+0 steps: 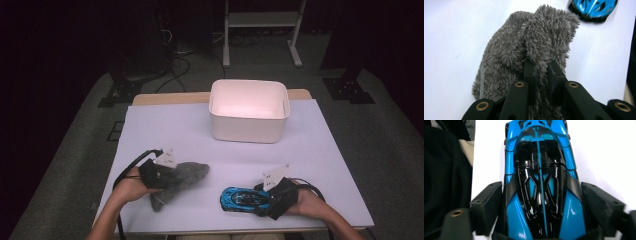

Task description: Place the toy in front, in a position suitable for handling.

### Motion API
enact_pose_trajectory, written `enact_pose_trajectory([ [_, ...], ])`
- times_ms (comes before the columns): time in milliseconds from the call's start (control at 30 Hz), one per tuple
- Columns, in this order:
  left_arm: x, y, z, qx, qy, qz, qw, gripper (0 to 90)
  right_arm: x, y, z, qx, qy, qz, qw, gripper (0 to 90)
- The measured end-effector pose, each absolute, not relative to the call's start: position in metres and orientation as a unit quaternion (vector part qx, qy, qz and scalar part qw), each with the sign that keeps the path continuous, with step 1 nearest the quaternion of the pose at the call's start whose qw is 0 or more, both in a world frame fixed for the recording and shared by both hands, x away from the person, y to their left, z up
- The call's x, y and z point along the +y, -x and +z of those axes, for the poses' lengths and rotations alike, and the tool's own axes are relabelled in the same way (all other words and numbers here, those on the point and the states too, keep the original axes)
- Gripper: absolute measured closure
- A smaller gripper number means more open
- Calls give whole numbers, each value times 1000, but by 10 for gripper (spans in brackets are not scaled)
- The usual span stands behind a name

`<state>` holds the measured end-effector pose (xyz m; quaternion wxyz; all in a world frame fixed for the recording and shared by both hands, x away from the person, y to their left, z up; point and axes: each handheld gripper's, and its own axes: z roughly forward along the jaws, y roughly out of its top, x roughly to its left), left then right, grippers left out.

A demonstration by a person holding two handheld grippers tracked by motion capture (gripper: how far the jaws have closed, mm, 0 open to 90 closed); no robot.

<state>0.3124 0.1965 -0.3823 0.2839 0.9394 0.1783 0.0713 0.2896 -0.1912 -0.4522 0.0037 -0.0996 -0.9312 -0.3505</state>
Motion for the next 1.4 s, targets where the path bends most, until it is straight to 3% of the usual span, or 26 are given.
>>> enact_pose_trajectory([
  [267,243,-309,-373,225,-930,90,276,800,-204,-291,-436,-921,111,-373,0,171],
  [433,242,-311,-387,228,-925,77,296,770,-214,-297,-426,-915,121,-386,-8,172],
  [633,222,-313,-403,208,-924,44,319,646,-220,-302,-421,-912,133,-388,-9,173],
  [1400,194,-311,-397,204,-896,59,389,316,-225,-344,-370,-906,132,-401,-30,192],
])
